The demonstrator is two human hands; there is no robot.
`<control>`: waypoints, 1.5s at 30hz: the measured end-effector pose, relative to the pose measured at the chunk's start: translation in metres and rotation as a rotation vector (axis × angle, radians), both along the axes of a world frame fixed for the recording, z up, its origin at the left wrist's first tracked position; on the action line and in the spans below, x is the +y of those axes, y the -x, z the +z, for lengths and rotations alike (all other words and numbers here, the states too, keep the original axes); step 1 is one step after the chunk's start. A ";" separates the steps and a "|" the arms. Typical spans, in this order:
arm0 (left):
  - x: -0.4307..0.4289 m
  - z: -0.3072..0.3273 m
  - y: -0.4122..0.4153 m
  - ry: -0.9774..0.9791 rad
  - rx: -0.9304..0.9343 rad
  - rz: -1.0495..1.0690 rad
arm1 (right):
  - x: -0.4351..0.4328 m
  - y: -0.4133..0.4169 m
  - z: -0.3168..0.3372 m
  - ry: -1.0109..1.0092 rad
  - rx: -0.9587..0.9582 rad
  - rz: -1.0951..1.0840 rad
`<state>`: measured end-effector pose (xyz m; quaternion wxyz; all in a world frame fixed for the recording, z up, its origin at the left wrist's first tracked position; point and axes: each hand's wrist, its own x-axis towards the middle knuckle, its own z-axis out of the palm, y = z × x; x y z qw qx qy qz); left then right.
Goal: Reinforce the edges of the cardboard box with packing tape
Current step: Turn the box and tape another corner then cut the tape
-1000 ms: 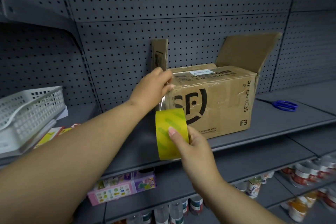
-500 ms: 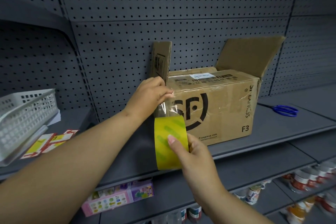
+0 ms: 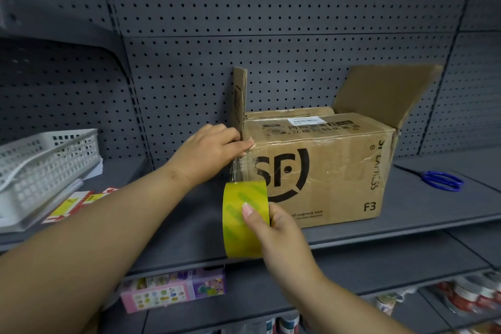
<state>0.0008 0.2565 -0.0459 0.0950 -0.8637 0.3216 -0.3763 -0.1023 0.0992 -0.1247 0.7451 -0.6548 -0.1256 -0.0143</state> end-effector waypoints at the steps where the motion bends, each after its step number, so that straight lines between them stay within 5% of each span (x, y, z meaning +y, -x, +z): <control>1: 0.001 0.000 -0.001 -0.016 -0.022 -0.008 | 0.000 -0.001 0.001 -0.008 0.006 0.016; 13: 0.008 0.002 -0.015 -0.308 -0.602 -0.175 | 0.020 -0.001 -0.010 -0.003 0.029 -0.121; 27: 0.015 0.020 -0.028 -0.413 -0.394 -0.394 | 0.047 0.003 -0.015 -0.088 0.018 -0.237; 45: 0.027 0.021 -0.061 -0.622 -0.433 -0.570 | 0.060 -0.004 -0.004 0.030 0.072 -0.374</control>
